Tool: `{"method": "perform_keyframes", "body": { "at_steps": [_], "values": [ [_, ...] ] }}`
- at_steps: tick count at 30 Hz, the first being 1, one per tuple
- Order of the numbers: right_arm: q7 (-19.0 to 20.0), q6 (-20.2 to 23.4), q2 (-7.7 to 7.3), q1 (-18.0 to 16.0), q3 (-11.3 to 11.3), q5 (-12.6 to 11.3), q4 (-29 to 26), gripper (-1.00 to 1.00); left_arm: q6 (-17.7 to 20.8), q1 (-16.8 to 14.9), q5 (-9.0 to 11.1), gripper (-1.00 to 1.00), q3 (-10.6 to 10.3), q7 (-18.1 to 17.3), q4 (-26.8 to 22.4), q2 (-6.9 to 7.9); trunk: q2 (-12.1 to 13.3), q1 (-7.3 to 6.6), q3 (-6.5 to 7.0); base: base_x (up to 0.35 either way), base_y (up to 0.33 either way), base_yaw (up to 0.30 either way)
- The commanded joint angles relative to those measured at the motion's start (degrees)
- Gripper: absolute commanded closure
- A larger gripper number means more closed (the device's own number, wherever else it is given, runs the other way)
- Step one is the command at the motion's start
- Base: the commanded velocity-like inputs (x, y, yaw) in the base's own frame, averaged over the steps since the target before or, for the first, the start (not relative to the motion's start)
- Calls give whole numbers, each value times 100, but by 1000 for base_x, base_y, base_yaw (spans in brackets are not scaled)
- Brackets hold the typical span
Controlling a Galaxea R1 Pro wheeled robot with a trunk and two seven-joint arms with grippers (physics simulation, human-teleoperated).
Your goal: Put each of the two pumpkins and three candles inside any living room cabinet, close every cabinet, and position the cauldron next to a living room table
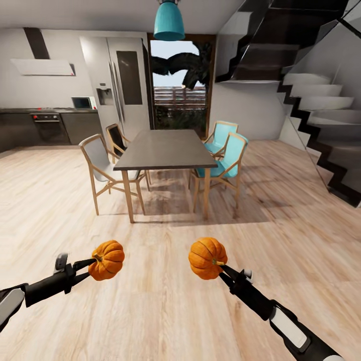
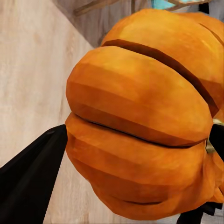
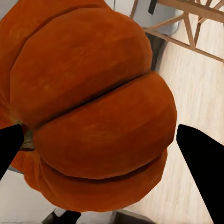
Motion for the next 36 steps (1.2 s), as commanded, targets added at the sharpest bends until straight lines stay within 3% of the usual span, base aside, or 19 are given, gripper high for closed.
{"method": "perform_keyframes", "body": {
  "at_steps": [1, 36],
  "values": [
    [21, 58, -7, -5, 20, -75, -4, 100, 58, -9, 98, 100, -16, -5, 3, 4, -3, -1, -5, 0, 0, 275],
    [12, 65, 2, -5, 29, -73, -4, 100, 56, -9, 98, 100, -16, -5, 3, -1, -3, -1, -5, 0, 0, 275]
  ]
}}
